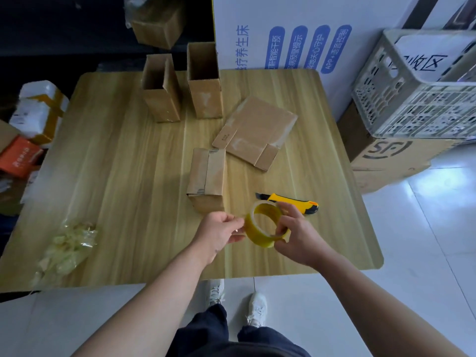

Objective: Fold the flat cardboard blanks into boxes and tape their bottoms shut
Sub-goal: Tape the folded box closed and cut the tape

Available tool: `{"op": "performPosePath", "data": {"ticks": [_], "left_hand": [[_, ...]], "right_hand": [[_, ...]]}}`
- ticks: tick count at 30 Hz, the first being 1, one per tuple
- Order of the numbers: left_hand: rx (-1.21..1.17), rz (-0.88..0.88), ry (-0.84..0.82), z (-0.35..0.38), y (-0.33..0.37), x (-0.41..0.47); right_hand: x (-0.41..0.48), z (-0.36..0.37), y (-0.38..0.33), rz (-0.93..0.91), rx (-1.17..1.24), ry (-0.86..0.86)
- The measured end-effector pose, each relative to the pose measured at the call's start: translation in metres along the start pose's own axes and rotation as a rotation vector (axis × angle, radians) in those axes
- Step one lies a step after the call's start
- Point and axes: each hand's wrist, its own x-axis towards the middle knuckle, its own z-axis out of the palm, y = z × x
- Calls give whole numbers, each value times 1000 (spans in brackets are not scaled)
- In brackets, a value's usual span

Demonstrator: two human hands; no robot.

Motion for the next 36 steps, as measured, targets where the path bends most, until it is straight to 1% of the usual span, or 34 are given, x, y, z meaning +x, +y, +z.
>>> {"op": "performPosePath", "data": {"ticks": [2, 4, 5, 6, 8, 10, 14, 16, 17, 20, 23, 26, 27, 28, 30, 31, 33, 34, 36], "left_hand": [[-91, -6, 23, 2, 2, -8], [-159, -1, 37, 2, 5, -17], [-108, 28, 70, -1, 6, -20], [-5, 80, 107, -5, 9, -22], [179, 167, 117, -16, 19, -29], [226, 175, 54, -25, 33, -36], [121, 72, -141, -30, 52, -48], [41, 29, -236, -30, 56, -49], [3, 13, -287, -31, 56, -50], [-80, 29, -401, -32, 55, -49], [-176, 62, -388, -27, 53, -46], [-242, 98, -394, -29, 55, -41], [-198, 126, -381, -31, 56, -39], [-100, 165, -335, -31, 57, -37], [141, 275, -157, -31, 58, -32], [204, 322, -57, -30, 58, -29], [214, 372, 109, -28, 57, -22], [165, 371, 158, -28, 58, -17], [-10, 336, 167, -26, 60, -12]], "right_hand": [[-2, -5, -1, -91, 26, 31], [-4, -10, -3, -136, 50, 73], [-4, -14, -5, -127, 74, 88], [-3, -17, -5, -115, 118, 100], [-3, -25, -7, -59, 242, 101], [-1, -31, -10, 35, 466, 51], [7, -38, -22, 197, 929, 0], [10, -39, -27, 265, 1093, -34], [11, -39, -28, 308, 1136, -49], [13, -41, -35, 407, 1129, -75], [19, -41, -36, 494, 1025, -76], [23, -41, -38, 533, 1022, -59], [23, -41, -39, 536, 1050, -62], [24, -41, -41, 535, 1092, -75], [25, -43, -47, 524, 1161, -108], [25, -43, -49, 519, 1180, -125], [27, -42, -52, 529, 1208, -174], [27, -43, -55, 546, 1229, -207], [28, -44, -59, 571, 1256, -286]]}}
